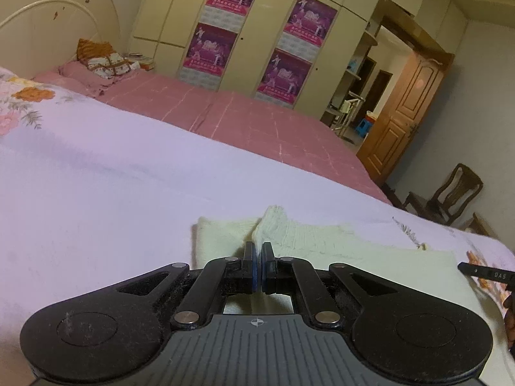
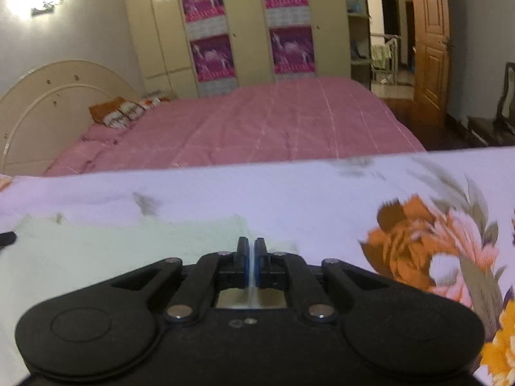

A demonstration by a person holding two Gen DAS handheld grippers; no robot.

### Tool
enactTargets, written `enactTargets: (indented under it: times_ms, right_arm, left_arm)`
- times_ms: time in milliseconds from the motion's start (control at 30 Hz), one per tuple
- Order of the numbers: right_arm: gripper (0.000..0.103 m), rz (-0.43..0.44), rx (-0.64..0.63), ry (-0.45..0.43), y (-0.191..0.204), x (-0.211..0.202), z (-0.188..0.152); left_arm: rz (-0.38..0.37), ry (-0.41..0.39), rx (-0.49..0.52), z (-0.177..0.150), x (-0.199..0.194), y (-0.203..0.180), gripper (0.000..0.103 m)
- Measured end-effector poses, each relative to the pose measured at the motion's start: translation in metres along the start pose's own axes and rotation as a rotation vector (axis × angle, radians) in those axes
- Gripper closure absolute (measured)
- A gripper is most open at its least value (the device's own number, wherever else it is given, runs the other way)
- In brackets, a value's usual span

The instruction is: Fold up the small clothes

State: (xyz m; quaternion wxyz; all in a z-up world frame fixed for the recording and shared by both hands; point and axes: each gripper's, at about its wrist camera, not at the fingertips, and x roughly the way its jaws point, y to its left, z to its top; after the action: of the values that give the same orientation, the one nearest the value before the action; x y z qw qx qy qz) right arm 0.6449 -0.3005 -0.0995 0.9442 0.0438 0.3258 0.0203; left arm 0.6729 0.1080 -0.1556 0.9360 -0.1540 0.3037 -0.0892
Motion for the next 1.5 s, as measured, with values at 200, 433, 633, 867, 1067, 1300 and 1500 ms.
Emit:
enactTargets:
  times_ms: [200, 433, 633, 867, 1067, 1300, 1500]
  right_arm:
    - [0.064, -0.025, -0.048, -0.109, 0.022, -0.032, 0.007]
    - [0.066, 0.156, -0.152, 0.059, 0.112, 0.002, -0.002]
    - [0.063, 0.031, -0.158, 0.038, 0.095, 0.005, -0.005]
    - [0.064, -0.078, -0.018, 0.051, 0.02, -0.01, -0.005]
    - [0.062, 0.029, -0.084, -0.032, 0.064, -0.05, -0.018]
    - [0.062, 0.114, -0.248, 0.028, 0.131, -0.056, -0.054]
    - [0.062, -0.014, -0.214, 0.032, 0.1, -0.071, -0.062]
  left_arm:
    - [0.082, -0.112, 0.111, 0.013, -0.021, -0.033, 0.018]
    - [-0.052, 0.076, 0.257, -0.007, 0.019, -0.129, 0.018]
    - [0.065, 0.052, 0.243, -0.001, 0.015, -0.101, 0.018]
    - [0.137, 0.013, 0.209, -0.004, -0.007, -0.066, 0.018]
    - [0.059, -0.015, 0.252, -0.026, -0.039, -0.107, 0.018]
    - [0.081, 0.025, 0.308, -0.066, -0.053, -0.135, 0.018]
    - [0.131, 0.019, 0.305, -0.065, -0.079, -0.099, 0.018]
